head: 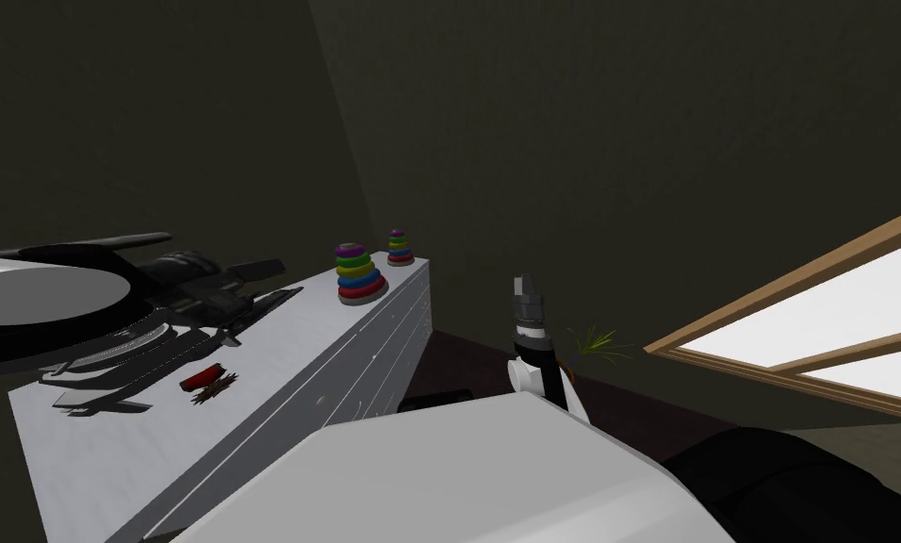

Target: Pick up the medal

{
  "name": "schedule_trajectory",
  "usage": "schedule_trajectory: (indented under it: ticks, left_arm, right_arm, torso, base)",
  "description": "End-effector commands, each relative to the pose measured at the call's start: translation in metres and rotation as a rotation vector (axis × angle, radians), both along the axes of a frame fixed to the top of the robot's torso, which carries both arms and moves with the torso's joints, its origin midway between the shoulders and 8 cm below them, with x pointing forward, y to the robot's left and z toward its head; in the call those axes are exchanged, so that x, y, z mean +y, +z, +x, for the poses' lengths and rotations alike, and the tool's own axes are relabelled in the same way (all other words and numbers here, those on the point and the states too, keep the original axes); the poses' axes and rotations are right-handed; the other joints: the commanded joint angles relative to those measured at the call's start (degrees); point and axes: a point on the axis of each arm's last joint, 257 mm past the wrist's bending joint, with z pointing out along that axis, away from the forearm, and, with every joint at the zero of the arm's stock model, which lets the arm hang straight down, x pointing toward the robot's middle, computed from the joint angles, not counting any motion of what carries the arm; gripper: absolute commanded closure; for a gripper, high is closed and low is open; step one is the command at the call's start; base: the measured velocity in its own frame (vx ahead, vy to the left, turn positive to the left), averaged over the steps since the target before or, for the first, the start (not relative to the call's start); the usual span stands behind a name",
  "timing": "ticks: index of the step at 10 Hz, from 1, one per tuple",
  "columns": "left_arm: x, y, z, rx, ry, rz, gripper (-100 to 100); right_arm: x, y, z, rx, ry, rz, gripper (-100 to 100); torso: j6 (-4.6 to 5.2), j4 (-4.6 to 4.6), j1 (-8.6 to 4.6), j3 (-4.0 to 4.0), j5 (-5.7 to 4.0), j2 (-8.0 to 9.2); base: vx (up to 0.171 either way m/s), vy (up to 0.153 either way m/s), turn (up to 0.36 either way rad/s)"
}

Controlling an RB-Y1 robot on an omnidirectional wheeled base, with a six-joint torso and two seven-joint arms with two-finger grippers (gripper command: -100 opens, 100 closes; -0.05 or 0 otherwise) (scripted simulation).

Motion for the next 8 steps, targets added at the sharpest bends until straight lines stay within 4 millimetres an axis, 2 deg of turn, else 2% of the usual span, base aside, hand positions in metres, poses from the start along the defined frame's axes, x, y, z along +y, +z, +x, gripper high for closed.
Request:
schedule_trajectory:
  ticks: [1, 2, 3, 4, 5, 8]
  left_arm:
    - [-0.013, -0.005, -0.007, 0.02, -0.006, -0.034, -100]
    - [-0.022, -0.01, -0.01, 0.033, -0.01, -0.06, -100]
    - [-0.017, -0.007, -0.007, 0.025, -0.008, -0.044, -100]
    - [-0.018, -0.007, -0.007, 0.027, -0.008, -0.047, 0]
    - [-0.012, -0.016, -0.007, 0.026, -0.009, -0.046, -100]
    - [-0.004, -0.03, -0.006, 0.025, -0.009, -0.044, -100]
  right_arm:
    - [0.0, 0.0, 0.0, 0.0, 0.0, 0.0, 0]
    - [0.0, 0.0, 0.0, 0.0, 0.0, 0.0, 0]
    - [0.0, 0.0, 0.0, 0.0, 0.0, 0.0, 0]
    - [0.0, 0.0, 0.0, 0.0, 0.0, 0.0, 0]
    - [0.0, 0.0, 0.0, 0.0, 0.0, 0.0, 0]
    - [0.0, 0.0, 0.0, 0.0, 0.0, 0.0, 0]
  torso:
    - [0.0, 0.0, 0.0, 0.0, 0.0, 0.0]
    - [-0.01, 0.01, -0.08, 0.01, -0.02, 0.02]
    - [0.0, 0.0, -0.09, 0.0, -0.03, 0.0]
    - [-0.01, 0.0, -0.2, -0.01, -0.05, -0.02]
    - [-0.01, 0.0, -0.3, -0.01, -0.08, -0.02]
    - [-0.01, 0.0, -0.44, -0.01, -0.11, -0.02]
  base:
    - [-0.011, 0.065, -0.047]
    - [-0.005, 0.067, -0.057]
    - [-0.001, 0.032, -0.017]
    - [0.0, 0.006, 0.002]
    - [-0.001, -0.012, -0.004]
    - [-0.002, -0.025, -0.001]
